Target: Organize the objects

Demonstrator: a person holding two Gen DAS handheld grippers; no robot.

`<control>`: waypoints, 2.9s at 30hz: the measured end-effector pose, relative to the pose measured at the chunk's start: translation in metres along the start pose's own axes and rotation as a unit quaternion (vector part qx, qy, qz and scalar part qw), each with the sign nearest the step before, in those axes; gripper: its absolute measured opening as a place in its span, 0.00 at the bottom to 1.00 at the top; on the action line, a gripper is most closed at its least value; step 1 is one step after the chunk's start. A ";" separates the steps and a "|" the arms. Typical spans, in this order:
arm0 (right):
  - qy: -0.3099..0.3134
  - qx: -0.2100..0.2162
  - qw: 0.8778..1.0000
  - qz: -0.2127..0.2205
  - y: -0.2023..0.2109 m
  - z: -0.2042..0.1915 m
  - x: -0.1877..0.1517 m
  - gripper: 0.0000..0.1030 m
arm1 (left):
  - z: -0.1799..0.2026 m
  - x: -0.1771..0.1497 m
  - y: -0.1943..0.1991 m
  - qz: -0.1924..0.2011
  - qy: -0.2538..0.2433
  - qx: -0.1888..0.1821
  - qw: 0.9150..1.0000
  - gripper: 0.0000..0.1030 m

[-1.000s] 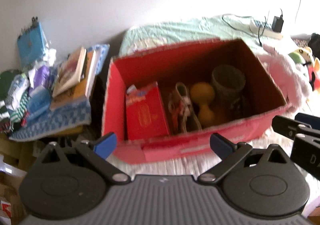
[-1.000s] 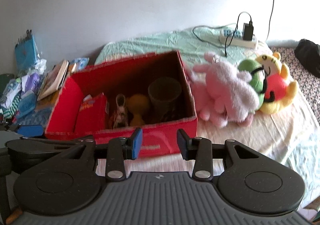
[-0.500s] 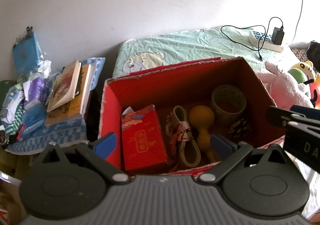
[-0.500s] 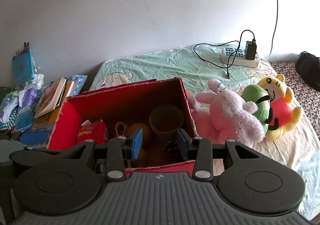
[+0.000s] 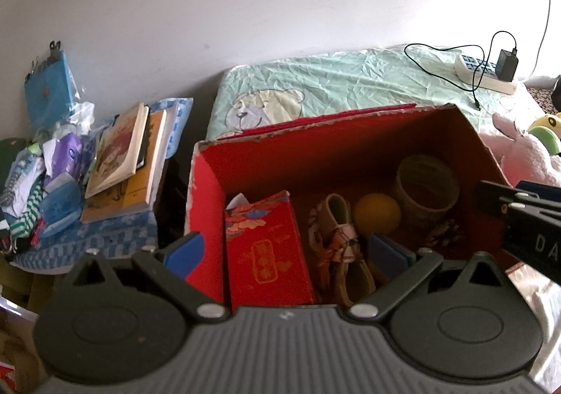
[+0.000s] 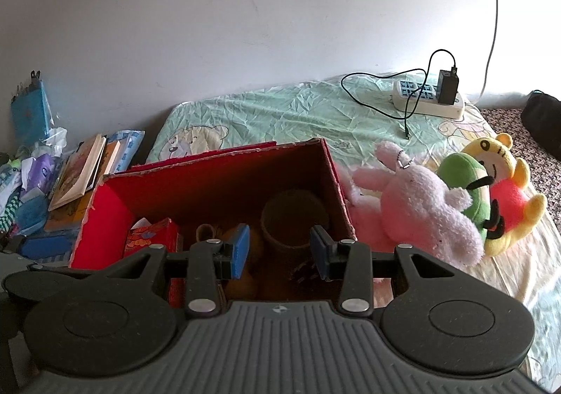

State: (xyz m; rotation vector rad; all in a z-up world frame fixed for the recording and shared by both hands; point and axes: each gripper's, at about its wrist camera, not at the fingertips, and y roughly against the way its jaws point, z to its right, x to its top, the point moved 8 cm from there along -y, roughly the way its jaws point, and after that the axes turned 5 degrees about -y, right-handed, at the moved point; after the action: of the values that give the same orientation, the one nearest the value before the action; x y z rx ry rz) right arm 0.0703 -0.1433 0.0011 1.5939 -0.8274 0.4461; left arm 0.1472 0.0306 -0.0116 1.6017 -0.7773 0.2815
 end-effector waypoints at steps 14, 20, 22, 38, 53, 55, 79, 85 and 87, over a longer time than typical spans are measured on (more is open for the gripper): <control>0.008 -0.004 1.000 -0.012 -0.021 -0.007 0.003 0.40 | -0.012 0.003 -0.018 -0.006 0.015 -0.003 1.000 0.97; 0.008 -0.006 1.000 -0.019 -0.027 -0.006 0.001 0.40 | -0.012 0.003 -0.023 -0.009 0.013 0.000 1.000 0.97; 0.009 -0.006 1.000 -0.021 -0.029 -0.006 0.002 0.40 | -0.013 0.003 -0.024 -0.011 0.014 0.000 1.000 0.97; 0.023 -0.007 0.999 -0.035 -0.046 -0.015 0.001 0.40 | -0.021 0.002 -0.037 -0.021 0.025 -0.002 0.999 0.97; 0.021 -0.007 0.999 -0.035 -0.047 -0.014 0.000 0.40 | -0.021 0.001 -0.038 -0.020 0.022 0.001 1.000 0.97; 0.023 -0.007 0.999 -0.034 -0.047 -0.015 0.000 0.40 | -0.021 0.002 -0.038 -0.020 0.021 0.002 1.000 0.97; 0.026 -0.007 0.999 -0.034 -0.048 -0.015 -0.001 0.40 | -0.017 0.000 -0.043 -0.028 0.020 -0.006 0.999 0.97; 0.026 -0.007 0.999 -0.033 -0.048 -0.014 -0.001 0.40 | -0.017 0.000 -0.043 -0.028 0.020 -0.007 0.999 0.97; 0.026 -0.007 0.999 -0.034 -0.048 -0.014 -0.001 0.40 | -0.017 0.000 -0.043 -0.027 0.019 -0.005 0.999 0.97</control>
State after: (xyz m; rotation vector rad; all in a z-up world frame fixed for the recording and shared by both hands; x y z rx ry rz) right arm 0.1068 -0.1283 -0.0302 1.5852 -0.7341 0.4306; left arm 0.1785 0.0468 -0.0420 1.6004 -0.7046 0.2667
